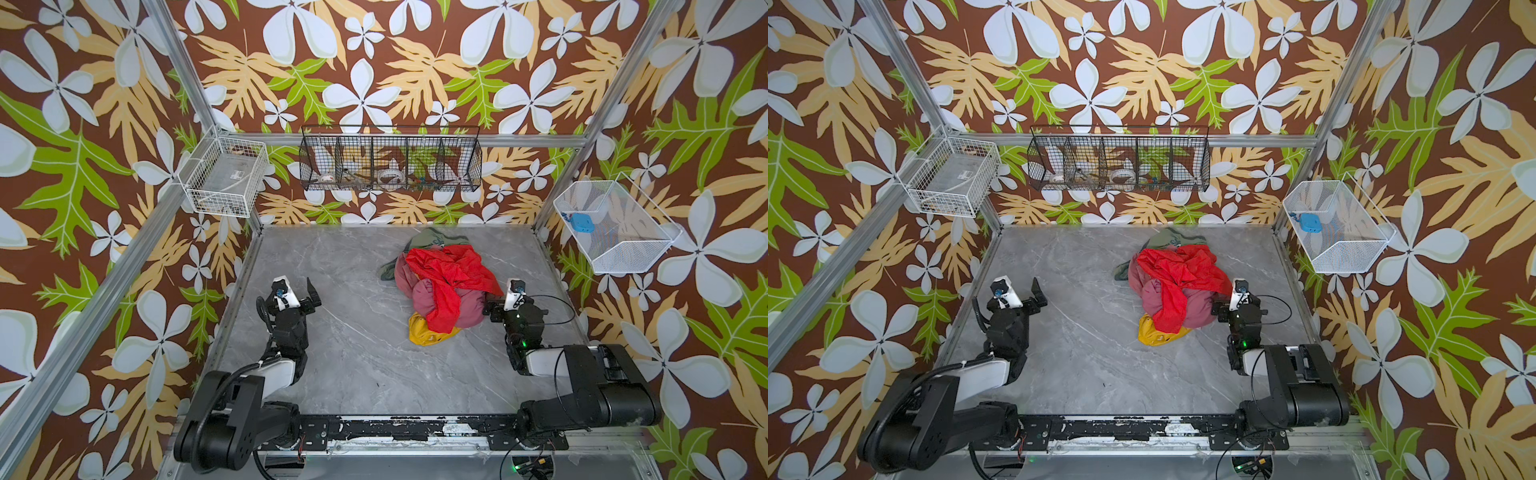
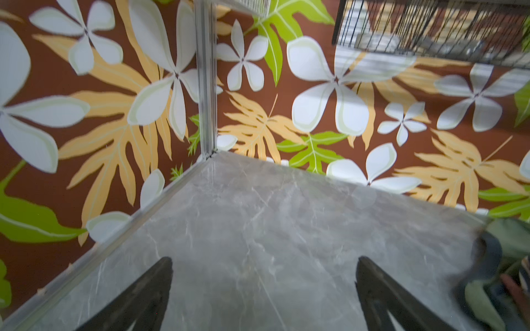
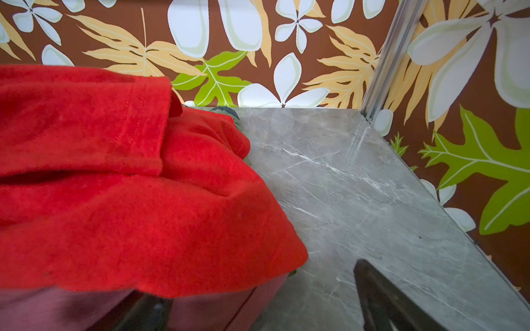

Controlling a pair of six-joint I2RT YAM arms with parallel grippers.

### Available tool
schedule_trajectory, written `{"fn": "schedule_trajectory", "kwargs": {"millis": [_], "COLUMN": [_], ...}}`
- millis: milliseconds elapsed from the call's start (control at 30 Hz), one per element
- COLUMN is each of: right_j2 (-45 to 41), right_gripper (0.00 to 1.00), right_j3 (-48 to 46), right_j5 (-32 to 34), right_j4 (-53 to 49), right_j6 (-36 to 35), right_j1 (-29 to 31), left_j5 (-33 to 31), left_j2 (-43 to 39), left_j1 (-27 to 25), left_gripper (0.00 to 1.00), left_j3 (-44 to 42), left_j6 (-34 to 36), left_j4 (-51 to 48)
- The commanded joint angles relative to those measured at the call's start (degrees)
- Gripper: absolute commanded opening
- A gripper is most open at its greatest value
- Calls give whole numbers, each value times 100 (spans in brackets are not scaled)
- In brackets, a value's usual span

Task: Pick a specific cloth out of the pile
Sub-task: 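Reach the left gripper to the green sweatshirt at the pile's far side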

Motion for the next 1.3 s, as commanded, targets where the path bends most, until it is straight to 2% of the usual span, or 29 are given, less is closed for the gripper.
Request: {"fn": "schedule_trajectory", "kwargs": {"millis": [0, 200, 367, 533, 700, 1100, 1267], "right_j2": [-503, -1351, -1828, -2391, -2923, -3553, -3663], "right_gripper": [95, 95, 95, 95, 95, 97, 97], "right_j3": [457, 1146, 1348, 1058, 695, 544, 555], "right_j5": [166, 63, -461, -877, -937, -743, -688], "right_j4": [-1085, -2869, -3734, -3913, -3985, -4461, -4555], "right_j6": [300, 465, 660, 1014, 1191, 1235, 1261], "right_j1": [-130, -168, -166, -168, -168, -168, -168], "left_j5": [-87, 683, 544, 698, 840, 2515, 2809], "left_j2": [-392, -508, -248, 368, 1232, 3543, 4135], "left_j1": [13, -40, -655, -1209, -1788, -1903, -1903], "left_gripper": [100, 100, 100, 100, 100, 98, 93], "left_j3": [359, 1090, 1555, 1901, 2545, 4549, 5050], "left_j6": [-323, -921, -838, -672, -248, -511, -871], "left_j4": [-1458, -2485, -2802, -2965, -3319, -4211, -4558]}}
